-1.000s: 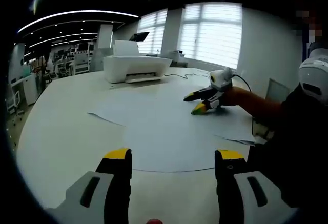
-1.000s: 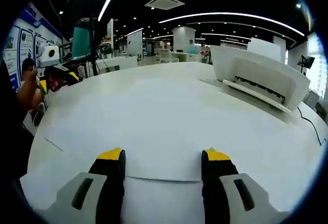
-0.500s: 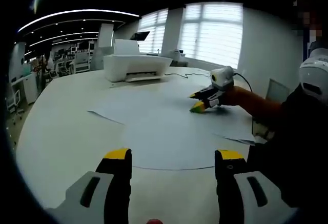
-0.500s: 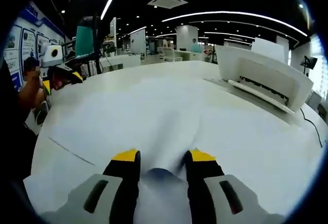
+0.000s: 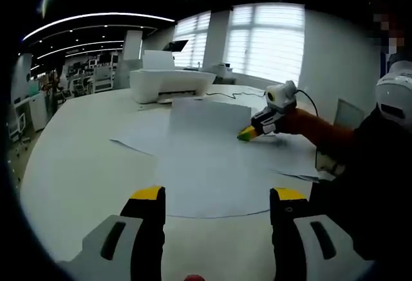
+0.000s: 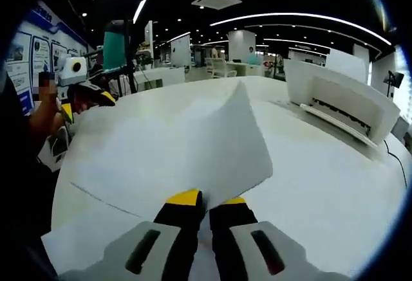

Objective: Organize the stack of printing papers by aligning and flattening the scattered papers on the table

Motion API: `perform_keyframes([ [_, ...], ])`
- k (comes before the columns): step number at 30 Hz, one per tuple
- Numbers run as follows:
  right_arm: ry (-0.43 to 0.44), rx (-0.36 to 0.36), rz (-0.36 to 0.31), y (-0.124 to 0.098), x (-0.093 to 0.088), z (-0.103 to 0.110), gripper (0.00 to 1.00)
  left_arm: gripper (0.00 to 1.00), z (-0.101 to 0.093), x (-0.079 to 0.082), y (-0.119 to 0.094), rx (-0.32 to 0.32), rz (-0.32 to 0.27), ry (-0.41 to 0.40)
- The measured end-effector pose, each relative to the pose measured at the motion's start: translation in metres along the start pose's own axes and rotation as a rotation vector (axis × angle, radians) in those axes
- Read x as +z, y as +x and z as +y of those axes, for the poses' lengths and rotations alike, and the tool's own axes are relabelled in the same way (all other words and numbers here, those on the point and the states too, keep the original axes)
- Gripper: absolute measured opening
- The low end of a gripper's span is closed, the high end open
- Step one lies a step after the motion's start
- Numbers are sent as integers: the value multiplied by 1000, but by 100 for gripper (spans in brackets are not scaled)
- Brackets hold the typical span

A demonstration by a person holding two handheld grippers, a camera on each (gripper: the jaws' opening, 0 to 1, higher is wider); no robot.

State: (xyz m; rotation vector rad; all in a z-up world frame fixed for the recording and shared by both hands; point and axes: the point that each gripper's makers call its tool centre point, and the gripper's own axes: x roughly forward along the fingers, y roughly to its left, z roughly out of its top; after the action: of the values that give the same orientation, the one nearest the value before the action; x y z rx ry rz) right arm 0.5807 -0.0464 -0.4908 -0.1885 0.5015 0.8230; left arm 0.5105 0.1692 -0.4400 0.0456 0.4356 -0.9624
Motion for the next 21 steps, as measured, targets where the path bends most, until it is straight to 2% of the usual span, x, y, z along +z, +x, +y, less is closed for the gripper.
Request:
perform_keyframes([
  [11,-4,0,-20,0,1,8,0,70,0,-2,-3,3,-3,2],
  [21,-38,16,-87,-9,10,18,0,70,-2,0,-5,3,-8,6],
])
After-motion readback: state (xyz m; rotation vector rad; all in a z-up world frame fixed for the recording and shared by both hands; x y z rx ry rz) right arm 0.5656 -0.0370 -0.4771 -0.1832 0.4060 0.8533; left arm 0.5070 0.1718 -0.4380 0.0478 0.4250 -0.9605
